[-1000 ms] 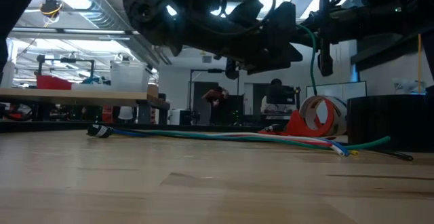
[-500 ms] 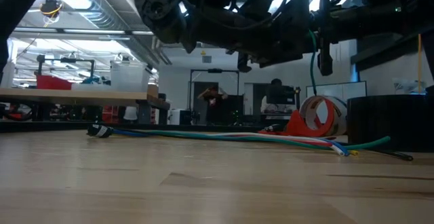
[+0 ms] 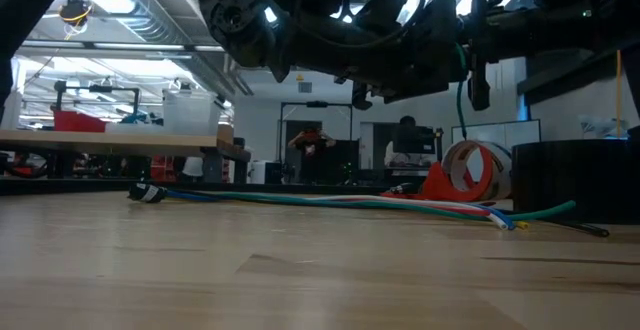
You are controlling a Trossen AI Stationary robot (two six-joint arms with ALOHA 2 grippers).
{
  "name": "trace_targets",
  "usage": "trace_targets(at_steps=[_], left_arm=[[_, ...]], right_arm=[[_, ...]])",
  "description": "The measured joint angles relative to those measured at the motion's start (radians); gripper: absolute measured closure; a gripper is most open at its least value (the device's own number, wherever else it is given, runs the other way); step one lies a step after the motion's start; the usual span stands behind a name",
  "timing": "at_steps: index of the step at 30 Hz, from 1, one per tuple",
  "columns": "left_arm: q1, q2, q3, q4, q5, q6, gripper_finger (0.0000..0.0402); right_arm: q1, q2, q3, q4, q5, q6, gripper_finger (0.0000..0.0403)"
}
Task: Coil cords
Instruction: Coil green wire onto the spool
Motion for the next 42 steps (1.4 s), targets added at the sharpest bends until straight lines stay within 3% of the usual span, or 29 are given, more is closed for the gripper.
trace_targets(at_steps=[16,25,30,36,42], left_arm=[[0.016,0.003,0.032,0.02,-0.001,0.016,0.0267],[0.016,0.076,0.109,-0.006,0.029,0.054,0.0267],[0.015,0.077,0.11,-0.065,-0.034,0.053,0.0267],[0.015,0.077,0.11,-0.064,-0.037,0.053,0.0268],[0.014,0.077,0.11,-0.063,-0.037,0.053,0.0316]], right_arm=[[0.0,0.005,0.0,0.088,0.001,-0.021,0.0398],[0.0,0.005,-0.001,0.09,0.0,-0.02,0.0398],[0.0,0.005,-0.001,0.089,-0.016,-0.022,0.0398],[0.0,0.005,-0.001,0.089,-0.019,-0.022,0.0398],[0.0,0.005,-0.001,0.089,-0.019,-0.023,0.0398]])
